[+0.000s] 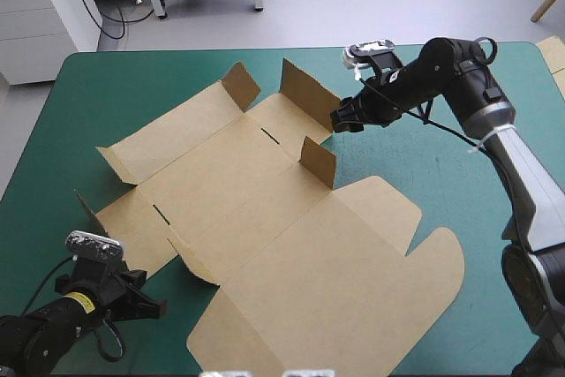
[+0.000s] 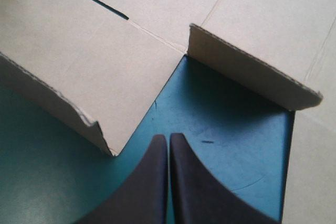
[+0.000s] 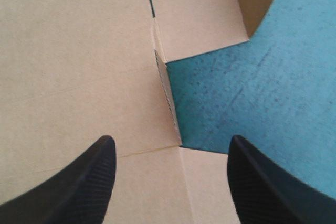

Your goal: Fold the box

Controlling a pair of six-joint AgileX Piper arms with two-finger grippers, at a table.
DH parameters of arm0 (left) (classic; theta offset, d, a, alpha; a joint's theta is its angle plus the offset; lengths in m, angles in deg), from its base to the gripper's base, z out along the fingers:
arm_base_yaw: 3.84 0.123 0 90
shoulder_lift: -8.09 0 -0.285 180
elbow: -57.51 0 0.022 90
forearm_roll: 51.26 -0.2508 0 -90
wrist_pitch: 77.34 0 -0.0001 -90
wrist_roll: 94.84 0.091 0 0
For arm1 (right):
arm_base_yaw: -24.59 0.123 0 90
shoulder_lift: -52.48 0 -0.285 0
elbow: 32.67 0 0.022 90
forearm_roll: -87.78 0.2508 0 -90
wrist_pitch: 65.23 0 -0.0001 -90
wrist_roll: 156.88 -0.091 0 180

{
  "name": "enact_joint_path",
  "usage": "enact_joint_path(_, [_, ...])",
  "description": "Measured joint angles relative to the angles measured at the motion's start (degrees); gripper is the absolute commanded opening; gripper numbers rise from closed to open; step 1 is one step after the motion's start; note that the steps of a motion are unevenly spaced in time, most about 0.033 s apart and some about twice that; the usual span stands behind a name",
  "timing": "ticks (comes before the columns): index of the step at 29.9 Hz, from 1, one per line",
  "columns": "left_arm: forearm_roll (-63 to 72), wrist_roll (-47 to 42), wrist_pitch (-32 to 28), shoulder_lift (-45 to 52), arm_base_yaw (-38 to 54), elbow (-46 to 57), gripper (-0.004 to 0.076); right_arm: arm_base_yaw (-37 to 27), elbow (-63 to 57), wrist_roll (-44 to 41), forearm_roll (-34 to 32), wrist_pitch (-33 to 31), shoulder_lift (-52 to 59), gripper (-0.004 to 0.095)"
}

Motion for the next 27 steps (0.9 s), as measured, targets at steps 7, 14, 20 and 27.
enact_joint_path(7, [0.0, 0.0, 0.0, 0.0, 0.0, 0.0, -0.0008, 3.2, 4.8, 1.0, 0.4, -0.2, -5.2, 0.0578])
enact_joint_path(14, [0.0, 0.0, -0.1, 0.0, 0.0, 0.0, -0.0008, 8.4, 5.2, 1.1, -7.0, -0.1, -10.1, 0.0578])
enact_joint_path(20, [0.0, 0.0, -0.1, 0.0, 0.0, 0.0, -0.0008, 10.1, 5.2, 1.2, -10.7, -0.1, -13.4, 0.0578])
enact_joint_path(27, [0.0, 0.0, -0.1, 0.0, 0.0, 0.0, -0.0008, 10.1, 5.3, 1.4, -11.1, 0.0, -15.7, 0.0578])
